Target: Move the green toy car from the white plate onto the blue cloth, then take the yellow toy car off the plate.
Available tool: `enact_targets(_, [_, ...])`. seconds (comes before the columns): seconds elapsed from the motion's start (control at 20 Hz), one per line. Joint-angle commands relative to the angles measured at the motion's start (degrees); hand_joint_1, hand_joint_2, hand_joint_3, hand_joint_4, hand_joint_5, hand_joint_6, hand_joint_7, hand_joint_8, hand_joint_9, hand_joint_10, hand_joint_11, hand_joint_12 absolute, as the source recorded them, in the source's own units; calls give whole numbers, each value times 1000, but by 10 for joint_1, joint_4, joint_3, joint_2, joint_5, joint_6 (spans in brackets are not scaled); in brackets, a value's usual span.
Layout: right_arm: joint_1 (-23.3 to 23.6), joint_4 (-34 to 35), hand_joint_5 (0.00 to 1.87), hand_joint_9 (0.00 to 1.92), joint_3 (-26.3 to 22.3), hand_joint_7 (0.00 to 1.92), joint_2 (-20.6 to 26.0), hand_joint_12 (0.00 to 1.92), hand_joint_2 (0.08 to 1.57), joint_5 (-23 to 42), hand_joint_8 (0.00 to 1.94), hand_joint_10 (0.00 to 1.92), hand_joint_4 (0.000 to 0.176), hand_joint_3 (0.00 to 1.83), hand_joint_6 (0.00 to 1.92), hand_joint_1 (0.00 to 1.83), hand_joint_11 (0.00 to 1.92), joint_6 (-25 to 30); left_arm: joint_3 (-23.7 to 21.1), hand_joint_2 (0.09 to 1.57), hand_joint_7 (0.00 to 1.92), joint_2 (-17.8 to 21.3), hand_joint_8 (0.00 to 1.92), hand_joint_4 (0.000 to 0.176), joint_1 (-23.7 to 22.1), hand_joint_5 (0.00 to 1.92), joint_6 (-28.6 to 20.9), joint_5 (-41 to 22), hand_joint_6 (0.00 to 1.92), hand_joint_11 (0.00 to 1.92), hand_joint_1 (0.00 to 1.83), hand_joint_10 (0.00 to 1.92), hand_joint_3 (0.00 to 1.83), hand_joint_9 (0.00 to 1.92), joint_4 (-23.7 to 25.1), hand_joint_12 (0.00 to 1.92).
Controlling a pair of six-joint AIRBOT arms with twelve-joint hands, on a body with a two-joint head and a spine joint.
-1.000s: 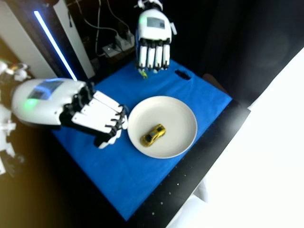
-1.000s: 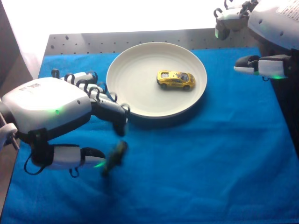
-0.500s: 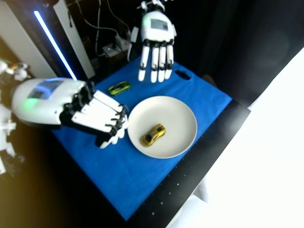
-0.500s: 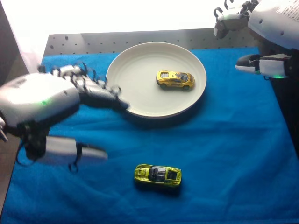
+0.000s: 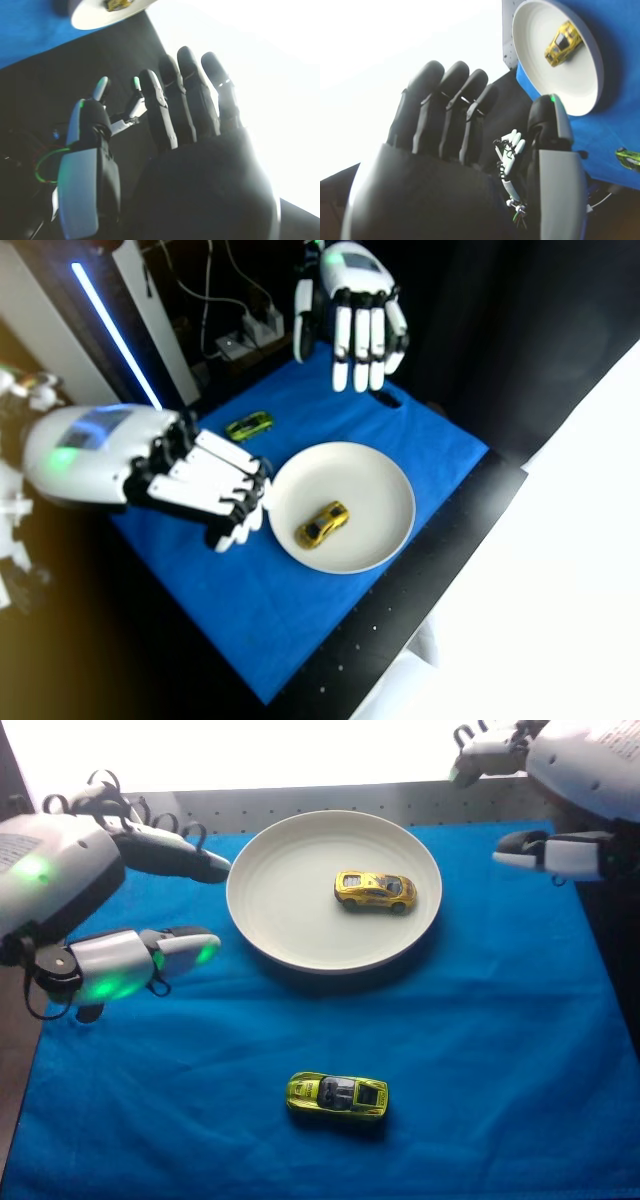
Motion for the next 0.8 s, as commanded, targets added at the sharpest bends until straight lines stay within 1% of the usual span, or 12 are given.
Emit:
enact_targets(0.0, [10,1,664,542,4,729,-6,1645,1052,69,331,828,0,0,316,965,228,-3,2,1186,731,-5,26,44,-3,773,2,-85,42,0,638,87,1,599,3,1273])
enact_targets(0.05, [12,4,688,563,10,756,-13,1628,1049,68,259,799,0,0,247,961,275,-3,3,1191,726,-7,22,50,-3,770,3,-88,38,0,638,85,2,600,1,1243])
enact_targets(0.1, [16,6,758,593,15,812,-19,1682,1019,66,292,957,0,0,241,964,389,-3,3,1273,786,-7,32,171,-3,659,3,-92,1400,0,832,108,3,637,0,1352])
enact_targets(0.2, [33,6,758,574,29,809,-32,1728,1013,55,342,1051,0,0,224,952,381,-3,2,1284,798,-7,36,175,-2,645,3,-97,1462,0,831,123,2,650,0,1398])
enact_targets(0.3, [50,6,735,582,47,787,-49,1599,1016,36,312,899,0,0,166,903,321,-3,2,1277,815,-8,55,176,-2,656,3,-97,1457,41,839,468,2,560,-1,1488])
enact_targets(0.35, [55,6,746,550,53,770,-55,1593,1004,28,223,781,0,0,130,913,213,-3,2,1275,809,-9,65,176,-2,663,3,-97,1445,63,845,679,0,491,-1,1532])
enact_targets(0.4, [59,6,757,524,60,767,-62,1612,999,21,151,730,0,0,90,936,141,-3,2,1188,802,-9,68,61,-2,608,3,-98,780,61,731,722,0,454,-1,1484])
enact_targets(0.45, [63,6,765,545,65,783,-68,1586,995,14,109,688,0,0,62,897,169,-3,3,1157,793,-10,54,38,-2,683,3,-98,440,44,689,647,0,452,-1,1451])
enact_targets(0.5, [70,7,770,578,75,804,-79,1566,986,3,96,678,0,0,51,860,220,-3,3,1143,787,-10,37,50,-2,745,3,-98,262,43,656,560,0,472,-1,1425])
enact_targets(0.6, [80,7,758,593,93,798,-99,1559,995,-17,47,589,0,2,25,793,208,-3,3,1130,790,-10,17,57,-2,818,3,-98,117,39,668,473,1,500,-2,1411])
enact_targets(0.65, [84,7,714,567,101,779,-107,1605,1005,-28,27,655,0,2,5,762,217,-3,3,1130,797,-10,12,38,-2,846,3,-98,76,54,699,420,0,529,-2,1379])
enact_targets(0.75, [86,7,700,584,114,782,-122,1571,965,-45,19,668,0,0,0,720,275,-3,3,1129,801,-11,8,64,-2,868,3,-97,42,46,699,357,0,551,-2,1366])
